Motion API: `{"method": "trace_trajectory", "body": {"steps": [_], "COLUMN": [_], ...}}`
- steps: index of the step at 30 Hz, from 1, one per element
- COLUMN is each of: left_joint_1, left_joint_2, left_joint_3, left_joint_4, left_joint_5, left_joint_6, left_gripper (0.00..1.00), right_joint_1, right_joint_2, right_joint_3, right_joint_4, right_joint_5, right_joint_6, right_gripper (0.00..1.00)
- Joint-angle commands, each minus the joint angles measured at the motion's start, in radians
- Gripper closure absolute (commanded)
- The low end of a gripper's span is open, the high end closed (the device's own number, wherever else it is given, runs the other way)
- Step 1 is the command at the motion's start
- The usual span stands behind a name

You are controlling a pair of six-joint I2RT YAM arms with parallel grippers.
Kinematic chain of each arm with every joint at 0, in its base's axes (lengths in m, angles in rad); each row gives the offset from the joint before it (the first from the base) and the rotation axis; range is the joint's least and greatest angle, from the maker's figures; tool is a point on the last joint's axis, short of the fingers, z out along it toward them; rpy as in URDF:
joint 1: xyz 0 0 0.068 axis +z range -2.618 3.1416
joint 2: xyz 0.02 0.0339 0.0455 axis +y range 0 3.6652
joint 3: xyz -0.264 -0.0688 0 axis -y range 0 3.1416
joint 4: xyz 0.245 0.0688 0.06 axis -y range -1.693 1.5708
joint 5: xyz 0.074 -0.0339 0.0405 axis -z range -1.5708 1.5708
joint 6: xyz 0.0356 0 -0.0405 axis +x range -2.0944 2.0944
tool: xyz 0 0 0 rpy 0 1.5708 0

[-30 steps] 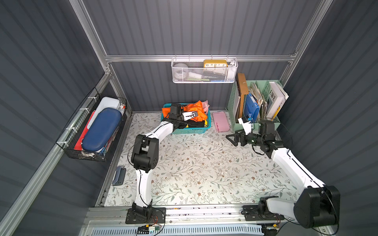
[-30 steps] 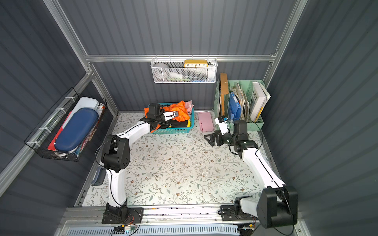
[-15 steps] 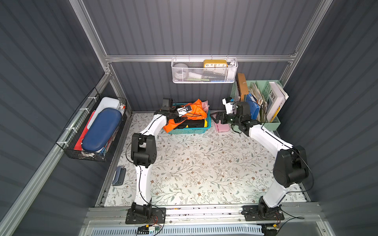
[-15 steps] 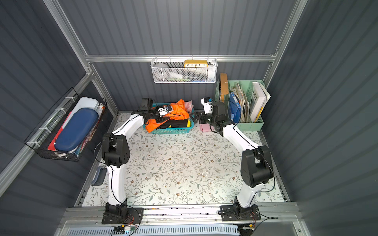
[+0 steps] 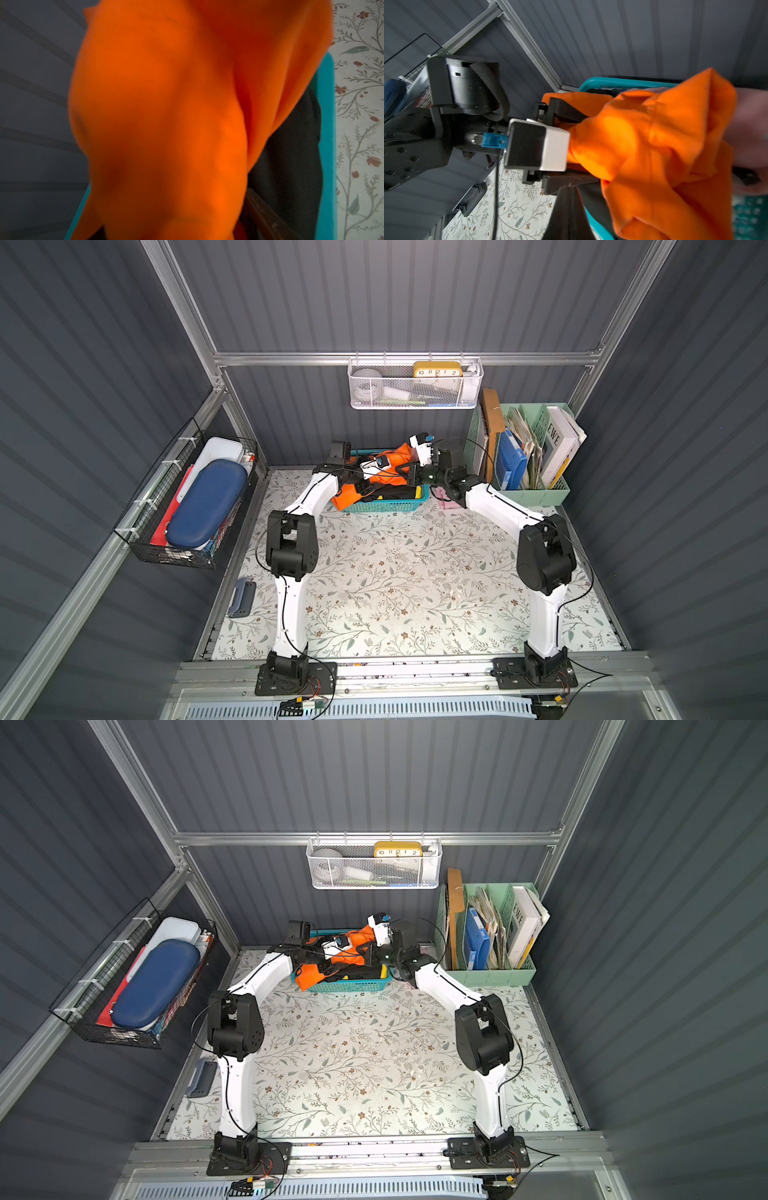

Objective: Roll up the shorts
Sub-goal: Place the shorts in the bin.

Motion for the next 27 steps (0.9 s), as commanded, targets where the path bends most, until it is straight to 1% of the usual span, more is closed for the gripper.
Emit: {"method": "trace_trajectory", "body": {"steps": [1,3,5,7,9,11,15,16,17,18,22,26,27], "left_joint_1": [-0.002,0.002,0.009,0.016,0.023,0.031,0.048,0.053,0.059,0.062,0.076,0.103,0.104], "left_joint_2": [0.047,0.045,0.029,0.011,-0.010,-0.030,-0.056,-0.068,-0.086,-0.108,-0.237,-0.306,-0.321], "left_joint_3": [0.011,0.017,0.018,0.018,0.010,0.000,-0.015,-0.023,-0.032,-0.049,-0.141,-0.124,-0.135], "left_joint_4": [-0.084,-0.075,-0.063,-0.059,-0.053,-0.047,-0.012,0.006,0.030,0.058,0.216,0.262,0.287], "left_joint_5": [0.059,0.064,0.076,0.087,0.086,0.126,0.154,0.161,0.172,0.185,0.260,0.388,0.403], "left_joint_6": [-0.037,-0.041,-0.044,-0.052,-0.052,-0.055,-0.087,-0.105,-0.126,-0.146,-0.247,-0.353,-0.375], "left_gripper": [0.24,0.24,0.24,0.23,0.23,0.23,0.21,0.14,0.09,0.01,0.01,0.00,0.00], "right_joint_1": [0.010,0.005,-0.003,-0.011,-0.018,-0.021,-0.027,-0.029,-0.028,-0.029,-0.031,-0.030,-0.030], "right_joint_2": [0.078,0.155,0.223,0.259,0.278,0.290,0.320,0.328,0.342,0.354,0.396,0.412,0.412], "right_joint_3": [0.124,0.206,0.248,0.252,0.227,0.212,0.245,0.256,0.276,0.295,0.365,0.391,0.391], "right_joint_4": [-0.083,-0.157,-0.152,-0.118,-0.045,0.015,-0.011,-0.024,-0.046,-0.072,-0.174,-0.213,-0.216], "right_joint_5": [0.037,0.060,0.030,0.023,0.021,0.029,0.063,0.071,0.076,0.084,0.097,0.107,0.106], "right_joint_6": [0.015,0.078,0.149,0.189,0.233,0.259,0.287,0.294,0.296,0.296,0.298,0.305,0.305], "right_gripper": [1.00,1.00,1.00,1.00,1.00,1.00,1.00,1.00,1.00,1.00,1.00,1.00,1.00]}}
